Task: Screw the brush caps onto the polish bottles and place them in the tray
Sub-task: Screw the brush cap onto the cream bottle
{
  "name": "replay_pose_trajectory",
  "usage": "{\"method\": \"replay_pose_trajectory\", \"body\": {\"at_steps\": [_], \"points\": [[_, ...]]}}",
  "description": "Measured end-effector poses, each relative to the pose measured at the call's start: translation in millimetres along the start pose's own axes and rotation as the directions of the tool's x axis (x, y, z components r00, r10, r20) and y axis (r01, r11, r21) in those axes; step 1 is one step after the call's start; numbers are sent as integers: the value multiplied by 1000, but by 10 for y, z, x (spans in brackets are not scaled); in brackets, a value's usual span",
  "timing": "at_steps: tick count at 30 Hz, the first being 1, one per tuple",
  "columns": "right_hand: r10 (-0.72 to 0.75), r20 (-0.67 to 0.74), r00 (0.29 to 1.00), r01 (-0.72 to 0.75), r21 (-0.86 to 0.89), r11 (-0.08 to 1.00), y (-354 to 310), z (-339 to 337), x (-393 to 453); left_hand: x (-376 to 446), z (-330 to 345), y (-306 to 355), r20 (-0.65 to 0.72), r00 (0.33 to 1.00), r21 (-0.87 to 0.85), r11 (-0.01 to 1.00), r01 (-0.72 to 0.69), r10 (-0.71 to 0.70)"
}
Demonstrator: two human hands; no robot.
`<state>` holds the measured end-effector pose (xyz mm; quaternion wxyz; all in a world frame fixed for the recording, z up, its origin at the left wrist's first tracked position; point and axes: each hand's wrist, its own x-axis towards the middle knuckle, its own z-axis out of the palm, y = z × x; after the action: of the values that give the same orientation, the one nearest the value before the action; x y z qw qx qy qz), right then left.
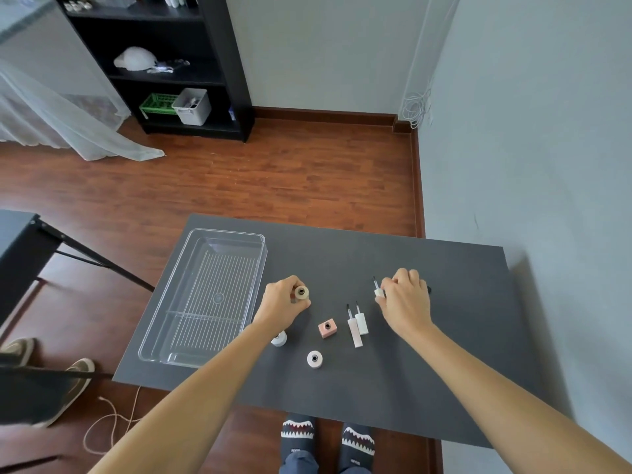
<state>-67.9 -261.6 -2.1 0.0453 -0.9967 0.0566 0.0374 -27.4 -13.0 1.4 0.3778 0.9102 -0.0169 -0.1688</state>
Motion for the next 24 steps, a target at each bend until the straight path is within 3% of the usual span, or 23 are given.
{"method": "replay_pose_trajectory", "body": {"at_steps": [7,14,19,22,24], "points": [[76,94,993,-58,-177,983,-72,204,130,-55,5,15,-26,1000,-53,999,5,-6],[119,108,987,-103,-141,985,-130,132,163,-77,-105,97,-57,998,-79,997,-4,0],[83,50,995,-91,176,980,-200,-303,250,-69,-284,325,-102,994,-120,992,-39,27],[100,53,994,-114,488,865,-195,-646,306,-41,-430,535,-137,989,-155,984,-84,63],[89,13,996,-80,590,804,-181,-888,335,-27,-537,703,-154,984,-182,976,-117,89]]}}
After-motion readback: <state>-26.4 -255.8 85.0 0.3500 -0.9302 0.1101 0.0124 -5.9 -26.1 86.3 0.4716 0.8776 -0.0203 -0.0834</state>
